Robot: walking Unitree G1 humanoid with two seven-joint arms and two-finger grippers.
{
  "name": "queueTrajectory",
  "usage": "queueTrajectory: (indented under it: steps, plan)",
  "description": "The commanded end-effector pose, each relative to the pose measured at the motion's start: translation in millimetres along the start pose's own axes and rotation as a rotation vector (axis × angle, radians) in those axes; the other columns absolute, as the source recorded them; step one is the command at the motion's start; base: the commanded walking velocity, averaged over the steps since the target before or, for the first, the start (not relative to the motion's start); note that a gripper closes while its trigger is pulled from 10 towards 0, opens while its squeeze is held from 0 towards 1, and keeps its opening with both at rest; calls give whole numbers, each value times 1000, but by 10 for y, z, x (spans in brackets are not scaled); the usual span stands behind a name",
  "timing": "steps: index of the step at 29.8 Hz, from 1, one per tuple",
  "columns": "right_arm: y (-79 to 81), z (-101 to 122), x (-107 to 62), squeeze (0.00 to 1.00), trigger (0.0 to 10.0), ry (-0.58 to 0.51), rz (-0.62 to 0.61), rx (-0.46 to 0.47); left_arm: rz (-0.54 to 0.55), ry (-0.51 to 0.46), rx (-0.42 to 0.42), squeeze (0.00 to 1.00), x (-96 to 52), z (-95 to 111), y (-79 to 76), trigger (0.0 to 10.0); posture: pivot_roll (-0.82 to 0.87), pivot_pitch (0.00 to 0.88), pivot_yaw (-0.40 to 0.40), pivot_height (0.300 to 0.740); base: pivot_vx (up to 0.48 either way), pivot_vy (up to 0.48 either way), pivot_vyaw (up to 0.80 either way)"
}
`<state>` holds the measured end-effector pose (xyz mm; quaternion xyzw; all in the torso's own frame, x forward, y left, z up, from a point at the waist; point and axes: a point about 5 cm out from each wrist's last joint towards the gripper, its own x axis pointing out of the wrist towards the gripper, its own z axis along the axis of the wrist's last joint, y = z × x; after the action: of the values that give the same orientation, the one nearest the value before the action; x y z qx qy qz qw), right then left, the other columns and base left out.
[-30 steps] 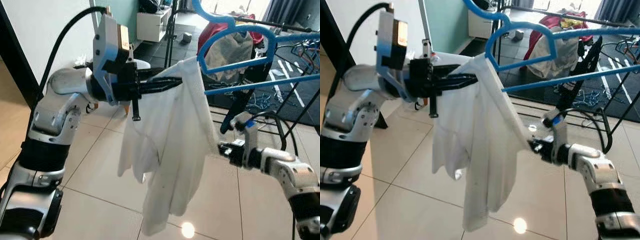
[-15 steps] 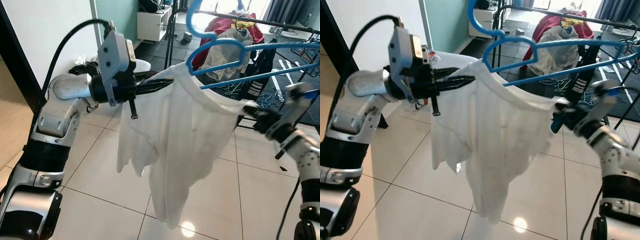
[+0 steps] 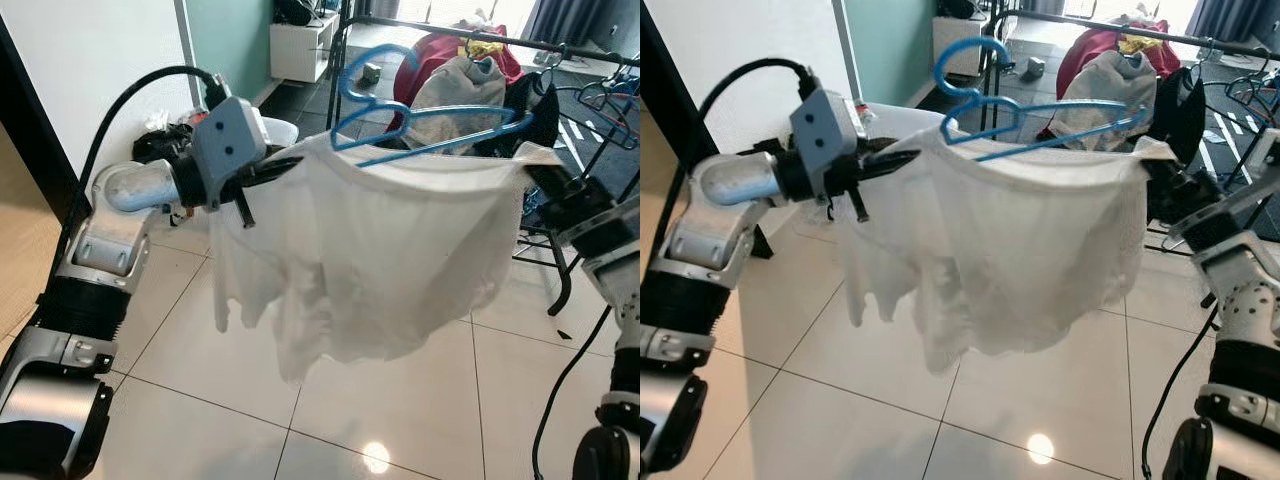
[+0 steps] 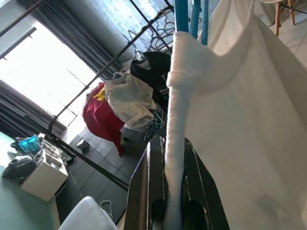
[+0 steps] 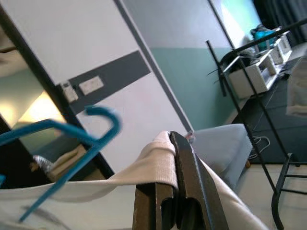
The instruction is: Hang hanger
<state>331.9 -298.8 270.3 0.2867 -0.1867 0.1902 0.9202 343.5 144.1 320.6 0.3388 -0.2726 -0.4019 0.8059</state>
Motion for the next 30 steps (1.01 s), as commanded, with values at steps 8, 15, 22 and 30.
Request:
queueTrajectory:
  steps: [8, 15, 22, 30]
  plan:
    - [-124, 141, -61, 0, 0, -77, -94, 1, 37, -73, 33, 0, -93, 97, 89, 10000, -34, 75, -43, 740, 0, 0, 0]
    - [-119, 126, -41, 0, 0, -61, -84, 1, -11, -166, 60, 0, 19, 259, -12, 10000, -34, 77, -44, 740, 0, 0, 0]
    - [-129, 170, -19, 0, 0, -76, -83, 6, -89, -139, 95, 0, 60, 192, -138, 10000, -36, 75, -43, 740, 0, 0, 0]
    - [-115, 184, -6, 0, 0, -84, -71, 12, -148, -77, 142, 0, 110, 99, -281, 10000, -35, 76, -40, 740, 0, 0, 0]
